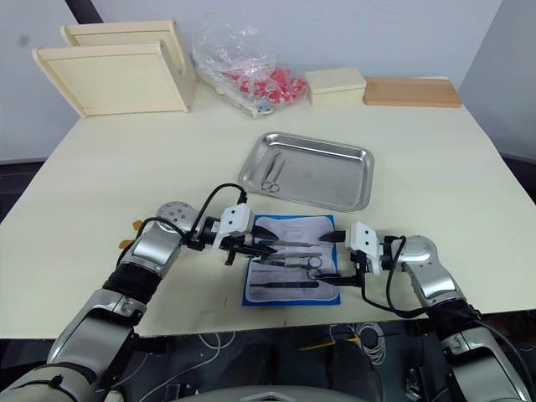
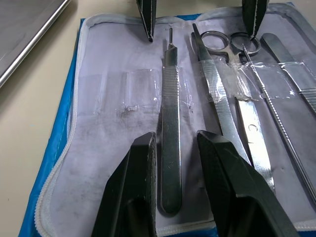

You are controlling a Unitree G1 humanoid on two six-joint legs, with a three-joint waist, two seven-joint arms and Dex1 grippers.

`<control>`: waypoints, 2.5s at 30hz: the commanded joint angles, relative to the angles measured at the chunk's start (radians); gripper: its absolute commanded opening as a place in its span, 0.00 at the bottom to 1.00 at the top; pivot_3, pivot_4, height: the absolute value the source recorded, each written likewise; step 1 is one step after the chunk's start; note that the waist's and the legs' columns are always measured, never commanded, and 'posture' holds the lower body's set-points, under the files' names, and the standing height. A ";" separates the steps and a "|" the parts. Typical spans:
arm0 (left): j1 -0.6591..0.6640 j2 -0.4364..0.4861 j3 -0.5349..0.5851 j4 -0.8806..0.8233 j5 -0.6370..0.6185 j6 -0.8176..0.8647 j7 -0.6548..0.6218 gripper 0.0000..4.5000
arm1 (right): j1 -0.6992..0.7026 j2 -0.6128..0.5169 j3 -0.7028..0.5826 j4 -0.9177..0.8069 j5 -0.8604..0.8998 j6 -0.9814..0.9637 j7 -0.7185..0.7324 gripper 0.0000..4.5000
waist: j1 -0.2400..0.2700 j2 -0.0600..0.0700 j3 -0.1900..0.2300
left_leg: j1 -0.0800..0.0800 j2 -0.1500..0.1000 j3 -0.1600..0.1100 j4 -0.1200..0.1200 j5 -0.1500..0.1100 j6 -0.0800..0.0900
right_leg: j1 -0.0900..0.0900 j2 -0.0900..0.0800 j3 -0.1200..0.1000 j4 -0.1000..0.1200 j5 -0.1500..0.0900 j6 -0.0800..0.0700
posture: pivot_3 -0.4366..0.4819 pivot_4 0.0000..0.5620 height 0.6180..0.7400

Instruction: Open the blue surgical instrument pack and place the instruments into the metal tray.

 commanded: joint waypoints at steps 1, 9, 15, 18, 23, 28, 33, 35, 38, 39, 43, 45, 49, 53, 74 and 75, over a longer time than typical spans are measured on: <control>0.024 0.009 -0.017 -0.008 0.020 0.013 0.006 0.32 | 0.056 -0.005 0.077 0.099 -0.109 0.038 -0.018 1.00 | 0.000 0.000 0.000 | 0.000 0.000 0.000 0.000 0.000 0.000 | 0.000 0.000 0.000 0.000 0.000 0.000 | 0.48 0.27 1.00; 0.013 0.007 -0.011 0.004 0.011 0.045 0.006 0.04 | 0.048 0.004 0.078 0.106 -0.110 0.037 -0.022 1.00 | -0.001 0.000 -0.002 | 0.000 0.000 0.000 0.000 0.000 0.000 | 0.000 0.000 0.000 0.000 0.000 0.000 | 0.48 0.27 1.00; 0.008 0.014 -0.014 -0.009 0.011 0.059 0.001 0.00 | 0.046 0.006 0.077 0.110 -0.111 0.038 -0.020 1.00 | -0.001 0.000 -0.002 | 0.001 -0.001 0.000 0.000 0.000 0.000 | 0.000 0.001 0.000 0.001 0.000 0.000 | 0.48 0.27 1.00; -0.001 0.034 -0.026 -0.034 0.030 0.061 -0.006 0.00 | 0.044 0.007 0.080 0.112 -0.114 0.042 -0.019 1.00 | -0.002 0.000 -0.002 | 0.001 0.000 0.000 0.000 0.000 0.000 | 0.000 0.001 0.001 0.001 0.000 0.000 | 0.48 0.27 1.00; -0.010 0.054 -0.037 -0.116 0.035 0.119 -0.009 0.00 | 0.044 0.012 0.079 0.114 -0.116 0.040 -0.021 1.00 | -0.004 0.000 -0.002 | 0.001 0.000 0.000 0.000 0.000 0.000 | 0.000 0.002 0.001 0.001 0.000 0.000 | 0.48 0.27 1.00; -0.021 0.079 -0.052 -0.193 0.057 0.187 -0.008 0.00 | 0.044 0.016 0.083 0.116 -0.121 0.040 -0.025 1.00 | -0.004 0.000 -0.002 | 0.001 0.000 0.000 0.000 0.000 0.000 | 0.000 0.003 0.002 0.001 0.000 0.000 | 0.48 0.27 1.00; -0.041 0.100 -0.062 -0.252 0.080 0.294 0.003 0.00 | 0.045 0.014 0.084 0.119 -0.127 0.042 -0.030 1.00 | -0.004 0.000 -0.002 | 0.001 0.000 0.000 0.000 0.000 0.000 | 0.000 0.004 0.003 0.002 0.000 0.000 | 0.48 0.27 1.00; -0.049 0.109 -0.068 -0.274 0.088 0.329 0.002 0.00 | 0.044 0.016 0.084 0.120 -0.128 0.043 -0.031 1.00 | -0.004 0.000 -0.002 | 0.001 0.000 0.000 0.000 0.000 0.000 | 0.000 0.004 0.002 0.002 0.000 0.000 | 0.48 0.27 1.00; -0.056 0.122 -0.074 -0.300 0.090 0.372 -0.001 0.00 | 0.042 0.018 0.084 0.122 -0.129 0.043 -0.033 1.00 | -0.004 0.000 -0.002 | 0.001 0.000 0.000 0.000 0.000 0.000 | 0.000 0.004 0.003 0.002 0.000 0.000 | 0.48 0.27 1.00; -0.057 0.127 -0.075 -0.307 0.090 0.379 -0.003 0.00 | 0.042 0.019 0.084 0.122 -0.128 0.044 -0.034 1.00 | -0.005 0.000 -0.002 | 0.001 0.000 0.000 0.000 0.000 0.000 | 0.000 0.005 0.003 0.002 0.000 0.000 | 0.48 0.27 1.00; -0.058 0.153 -0.070 -0.328 0.085 0.394 -0.012 0.00 | 0.039 0.023 0.084 0.127 -0.129 0.041 -0.036 1.00 | -0.007 0.000 -0.002 | 0.001 0.001 0.000 0.000 0.000 0.000 | 0.000 0.005 0.003 0.002 0.000 -0.001 | 0.48 0.27 1.00; -0.059 0.176 -0.062 -0.344 0.080 0.403 -0.021 0.00 | 0.038 0.026 0.084 0.131 -0.130 0.039 -0.037 1.00 | -0.010 0.000 -0.002 | 0.001 0.001 0.000 0.000 0.000 0.000 | 0.000 0.005 0.003 0.002 0.000 -0.001 | 0.48 0.27 1.00; -0.059 0.213 -0.052 -0.367 0.068 0.413 -0.036 0.00 | 0.034 0.031 0.085 0.139 -0.132 0.034 -0.038 1.00 | -0.018 0.000 -0.002 | 0.001 0.001 0.000 0.000 0.000 0.000 | 0.000 0.006 0.003 0.002 -0.001 -0.001 | 0.48 0.27 1.00; -0.045 0.258 -0.036 -0.397 0.053 0.423 -0.045 0.00 | 0.030 0.035 0.087 0.146 -0.132 0.029 -0.038 1.00 | -0.021 0.000 -0.002 | 0.001 0.001 0.000 0.000 0.000 0.000 | 0.000 0.006 0.003 0.003 -0.001 -0.001 | 0.48 0.27 1.00; 0.013 0.459 0.057 -0.479 -0.022 0.442 -0.075 0.00 | 0.026 0.046 0.094 0.166 -0.134 0.014 -0.034 1.00 | -0.024 -0.001 -0.002 | 0.003 0.007 0.002 0.000 0.000 0.000 | 0.000 0.008 0.004 0.005 -0.003 -0.004 | 0.48 0.27 1.00; 0.010 0.461 0.060 -0.478 -0.024 0.442 -0.071 0.00 | 0.027 0.046 0.094 0.166 -0.133 0.014 -0.034 1.00 | -0.024 -0.001 -0.002 | 0.003 0.007 0.002 0.000 0.000 0.000 | 0.000 0.008 0.004 0.005 -0.003 -0.004 | 0.48 0.27 1.00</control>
